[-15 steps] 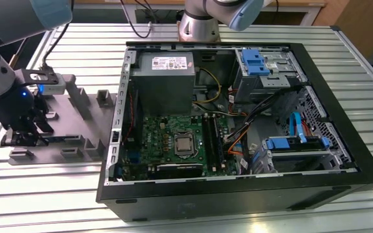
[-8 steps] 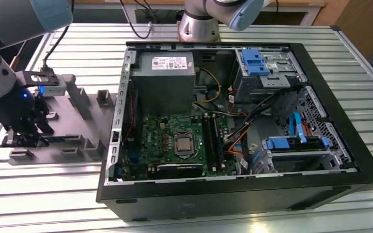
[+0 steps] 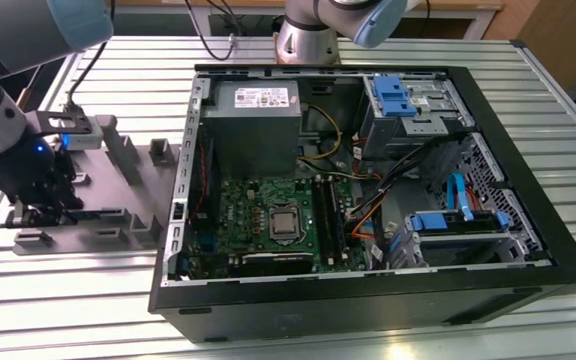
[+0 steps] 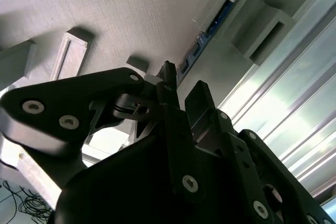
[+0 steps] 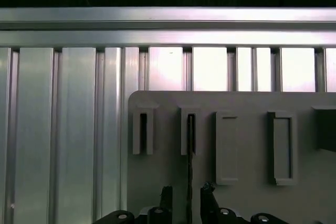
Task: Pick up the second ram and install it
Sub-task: 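Pick up the second ram and move it above second insertion slot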
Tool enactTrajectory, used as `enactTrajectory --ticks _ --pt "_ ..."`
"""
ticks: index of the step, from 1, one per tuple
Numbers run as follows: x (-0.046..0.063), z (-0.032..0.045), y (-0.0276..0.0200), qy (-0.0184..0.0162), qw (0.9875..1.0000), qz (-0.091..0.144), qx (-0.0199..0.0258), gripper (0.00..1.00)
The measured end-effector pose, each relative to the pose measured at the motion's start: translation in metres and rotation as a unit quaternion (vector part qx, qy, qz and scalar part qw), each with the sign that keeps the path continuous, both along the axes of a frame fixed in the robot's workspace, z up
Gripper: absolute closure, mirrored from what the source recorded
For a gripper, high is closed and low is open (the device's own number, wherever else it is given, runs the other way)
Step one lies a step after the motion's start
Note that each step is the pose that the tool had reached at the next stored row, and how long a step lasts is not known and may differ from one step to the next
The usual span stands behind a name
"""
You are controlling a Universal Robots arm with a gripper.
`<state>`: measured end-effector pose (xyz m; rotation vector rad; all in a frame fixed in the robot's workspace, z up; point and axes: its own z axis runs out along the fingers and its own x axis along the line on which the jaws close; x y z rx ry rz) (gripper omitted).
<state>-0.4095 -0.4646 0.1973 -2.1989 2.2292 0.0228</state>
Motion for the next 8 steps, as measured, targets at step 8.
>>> enactTrajectory --ticks 8 --pt "-0.0012 -0.0044 0.0023 -0.0001 1.0000 -0.001 0.0001 0.65"
